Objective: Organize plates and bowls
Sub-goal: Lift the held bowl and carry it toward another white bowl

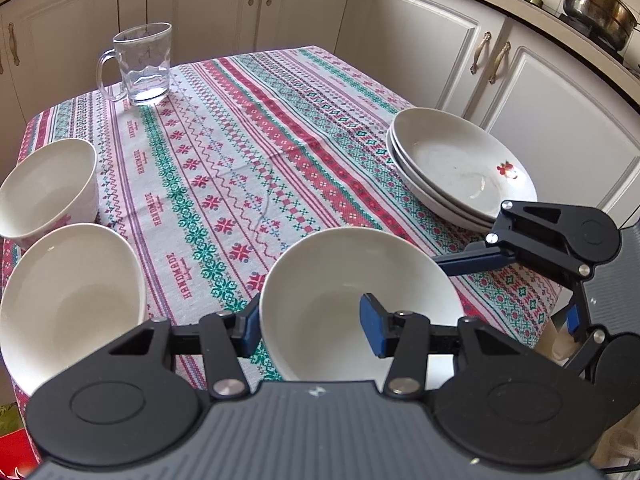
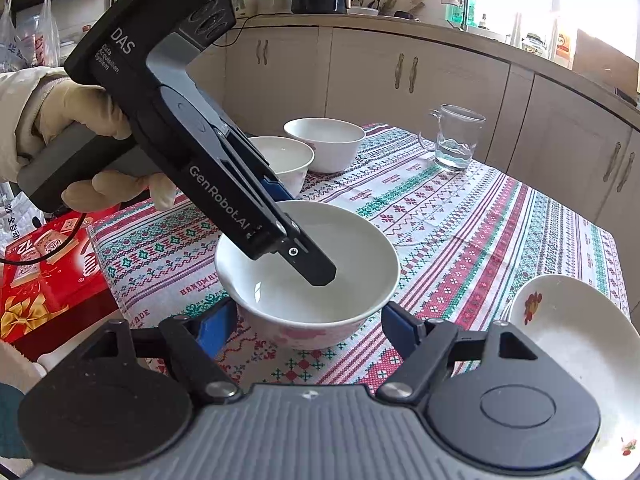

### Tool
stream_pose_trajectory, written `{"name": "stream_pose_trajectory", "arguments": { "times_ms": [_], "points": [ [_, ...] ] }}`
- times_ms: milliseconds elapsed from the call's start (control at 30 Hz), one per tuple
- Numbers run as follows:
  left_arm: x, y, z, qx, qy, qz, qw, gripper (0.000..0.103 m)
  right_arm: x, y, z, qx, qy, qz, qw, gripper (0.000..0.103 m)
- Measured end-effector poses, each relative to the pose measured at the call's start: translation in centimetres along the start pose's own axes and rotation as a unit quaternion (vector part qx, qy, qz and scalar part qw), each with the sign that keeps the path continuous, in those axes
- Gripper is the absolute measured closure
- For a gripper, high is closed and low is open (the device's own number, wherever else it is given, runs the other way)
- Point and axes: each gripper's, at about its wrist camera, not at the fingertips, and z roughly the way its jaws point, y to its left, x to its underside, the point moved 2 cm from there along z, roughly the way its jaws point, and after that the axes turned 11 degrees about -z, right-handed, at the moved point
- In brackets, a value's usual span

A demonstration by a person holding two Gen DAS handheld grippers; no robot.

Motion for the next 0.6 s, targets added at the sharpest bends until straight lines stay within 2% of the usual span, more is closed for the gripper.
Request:
{"name": "stream_pose_trajectory", "arguments": {
  "times_ms": [300, 367, 400, 433, 467, 500, 600],
  "points": [
    [0.3, 0.6, 0.4, 0.001, 0.0, -0.007, 1.0, 0.053, -0.1, 0.3, 0.6, -0.004, 0.002, -0.002, 1.0, 0.02],
    [0.3, 0.5, 0.4, 0.006, -0.002, -0.005, 1.0, 0.045, -0.1, 0.2, 0.6, -0.005, 0.001, 0.0, 1.0, 0.019],
    [0.3, 0.5, 0.4, 0.007, -0.004, -0.005, 1.0, 0.043, -0.1, 0.2, 0.5, -0.005, -0.001, 0.0, 1.0, 0.016],
    [0.3, 0.3, 0.3, 0.004, -0.01, -0.001, 0.9999, 0.034, -0.1, 0.2, 0.4, -0.008, -0.005, 0.0, 1.0, 0.012],
    [0.3, 0.2, 0.1, -0.003, -0.018, 0.004, 0.9998, 0.023, -0.1, 0.2, 0.3, -0.011, -0.01, 0.001, 1.0, 0.004],
    [0.4, 0.1, -0.2, -0.009, -0.03, 0.009, 0.9995, 0.019, -0.2, 0.2, 0.2, -0.012, -0.014, 0.001, 1.0, 0.0],
    [0.5, 0.0, -1.2, -0.01, -0.048, 0.014, 0.9987, 0.016, -0.3, 0.3, -0.1, -0.017, -0.017, -0.001, 1.0, 0.0]
  ]
}}
